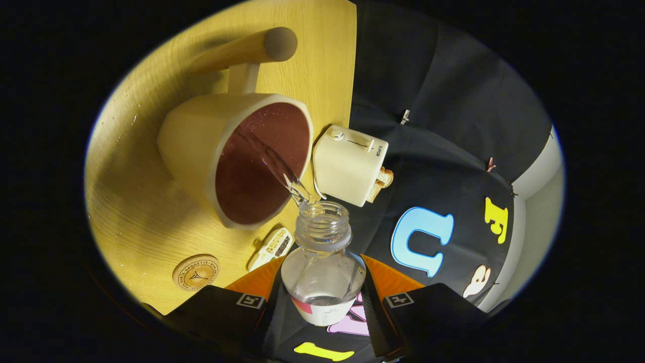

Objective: Take the bottle from table, then pour the juice into the cup, finally place the bottle on the coaster

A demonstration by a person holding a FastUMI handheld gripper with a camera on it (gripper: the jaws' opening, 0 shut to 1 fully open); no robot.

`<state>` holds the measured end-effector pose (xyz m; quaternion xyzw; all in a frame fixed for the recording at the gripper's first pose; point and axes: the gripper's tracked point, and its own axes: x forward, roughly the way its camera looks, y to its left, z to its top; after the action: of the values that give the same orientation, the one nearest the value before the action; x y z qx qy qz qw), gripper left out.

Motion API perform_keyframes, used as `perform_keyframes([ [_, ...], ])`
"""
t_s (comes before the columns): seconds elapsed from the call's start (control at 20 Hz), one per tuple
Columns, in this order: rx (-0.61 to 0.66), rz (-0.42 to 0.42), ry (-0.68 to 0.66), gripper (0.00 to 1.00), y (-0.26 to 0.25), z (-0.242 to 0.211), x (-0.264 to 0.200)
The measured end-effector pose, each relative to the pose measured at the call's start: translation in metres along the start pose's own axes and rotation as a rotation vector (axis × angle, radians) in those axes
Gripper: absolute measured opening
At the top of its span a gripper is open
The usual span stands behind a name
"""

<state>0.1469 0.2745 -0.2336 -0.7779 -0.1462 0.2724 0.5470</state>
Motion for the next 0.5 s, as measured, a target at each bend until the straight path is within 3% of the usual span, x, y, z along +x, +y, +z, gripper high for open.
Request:
perform_keyframes([
  [0.5,-0.063,-0.031,-0.039,0.71,-0.016,0.004,0.002],
])
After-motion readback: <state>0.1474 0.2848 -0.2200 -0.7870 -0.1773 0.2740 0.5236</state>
